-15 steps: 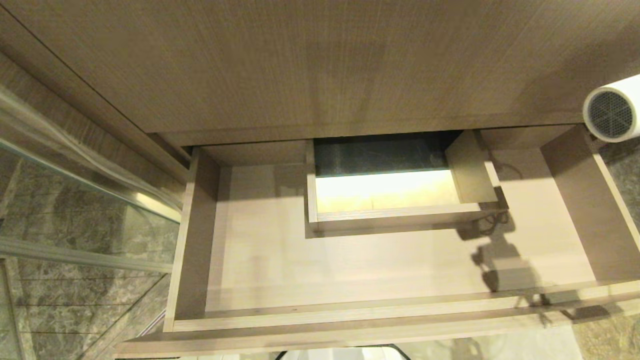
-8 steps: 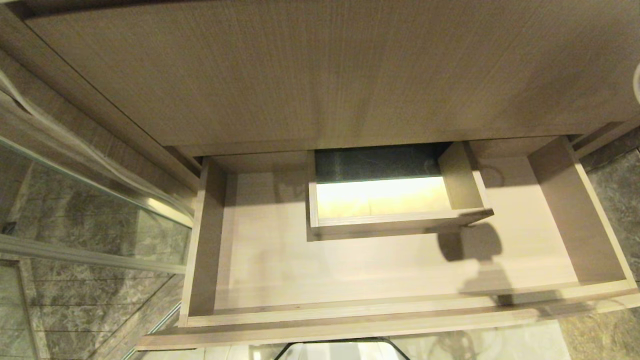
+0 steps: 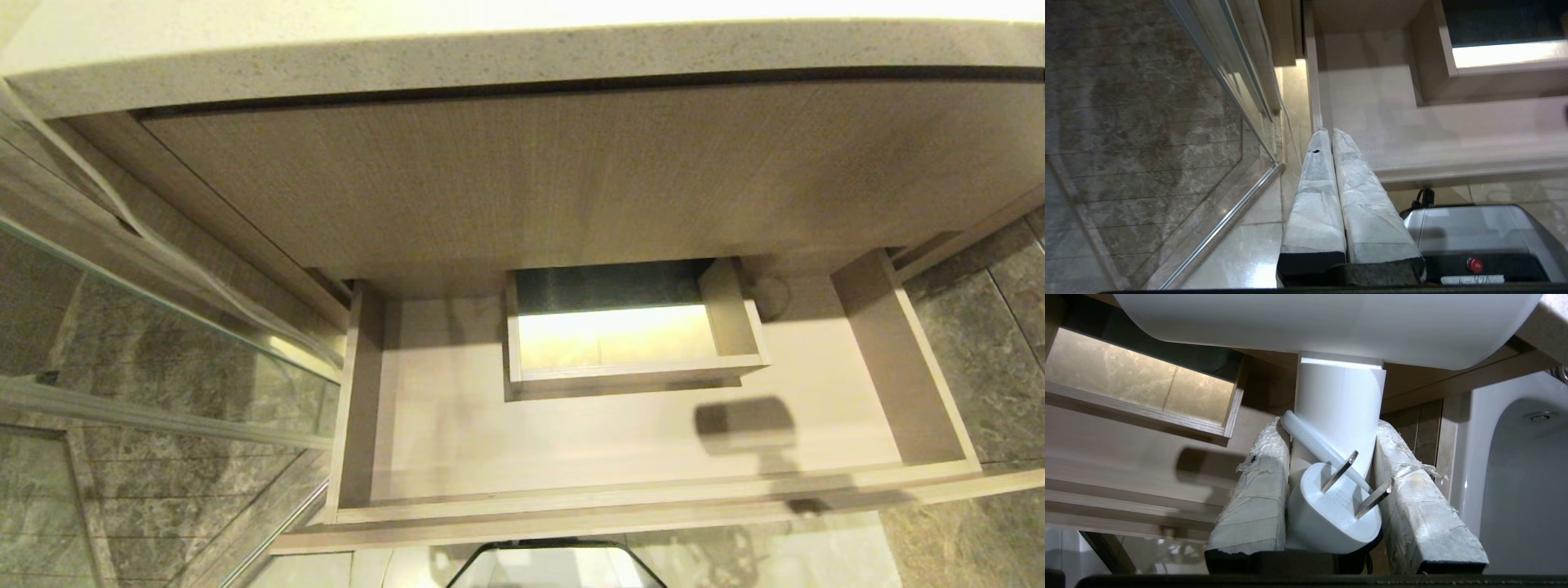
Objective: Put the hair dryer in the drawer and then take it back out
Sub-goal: Place it on the countertop
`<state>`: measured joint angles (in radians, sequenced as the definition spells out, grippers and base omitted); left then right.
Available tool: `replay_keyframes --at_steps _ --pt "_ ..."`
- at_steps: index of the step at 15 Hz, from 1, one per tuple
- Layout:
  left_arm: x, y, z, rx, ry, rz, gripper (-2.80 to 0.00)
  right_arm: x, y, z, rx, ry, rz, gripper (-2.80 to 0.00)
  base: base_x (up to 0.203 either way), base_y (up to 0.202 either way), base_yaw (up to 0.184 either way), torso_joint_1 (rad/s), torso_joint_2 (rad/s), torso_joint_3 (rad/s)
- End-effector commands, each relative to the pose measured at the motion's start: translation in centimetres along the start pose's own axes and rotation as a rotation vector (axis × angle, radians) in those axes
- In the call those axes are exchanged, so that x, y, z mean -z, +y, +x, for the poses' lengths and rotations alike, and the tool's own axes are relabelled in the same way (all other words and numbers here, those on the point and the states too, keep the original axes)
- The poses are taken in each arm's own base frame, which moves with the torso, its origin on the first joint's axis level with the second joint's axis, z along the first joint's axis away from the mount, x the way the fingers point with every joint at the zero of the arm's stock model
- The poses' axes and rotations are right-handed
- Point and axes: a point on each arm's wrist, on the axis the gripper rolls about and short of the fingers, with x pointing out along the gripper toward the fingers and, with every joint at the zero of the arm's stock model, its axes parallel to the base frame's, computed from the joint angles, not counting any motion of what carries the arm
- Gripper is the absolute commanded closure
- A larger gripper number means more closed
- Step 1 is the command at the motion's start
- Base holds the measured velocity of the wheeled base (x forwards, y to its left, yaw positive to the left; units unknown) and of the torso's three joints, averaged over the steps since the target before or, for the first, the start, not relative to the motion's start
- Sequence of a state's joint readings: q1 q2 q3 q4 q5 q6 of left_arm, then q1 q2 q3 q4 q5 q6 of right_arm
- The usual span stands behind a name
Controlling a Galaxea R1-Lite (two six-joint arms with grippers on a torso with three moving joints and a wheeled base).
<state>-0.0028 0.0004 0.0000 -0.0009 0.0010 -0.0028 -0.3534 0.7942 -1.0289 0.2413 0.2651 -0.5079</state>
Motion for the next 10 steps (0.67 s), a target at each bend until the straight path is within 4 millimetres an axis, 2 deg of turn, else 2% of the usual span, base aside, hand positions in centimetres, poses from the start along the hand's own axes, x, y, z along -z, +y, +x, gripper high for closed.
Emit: replay_keyframes --at_steps 1,10 --pt "0.02 0.0 0.0 0.0 0.0 0.0 0.0 -0.05 0.12 -0.49 0.005 -0.011 -0.006 0.0 0.0 0.0 0.0 0.388 -0.51 -0.242" --pt "-0.01 0.0 0.0 0.0 -0.001 0.0 0.0 -0.34 -0.02 -0.65 0.029 -0.037 -0.011 0.0 0.0 0.0 0.0 0.308 -0.55 -0.256"
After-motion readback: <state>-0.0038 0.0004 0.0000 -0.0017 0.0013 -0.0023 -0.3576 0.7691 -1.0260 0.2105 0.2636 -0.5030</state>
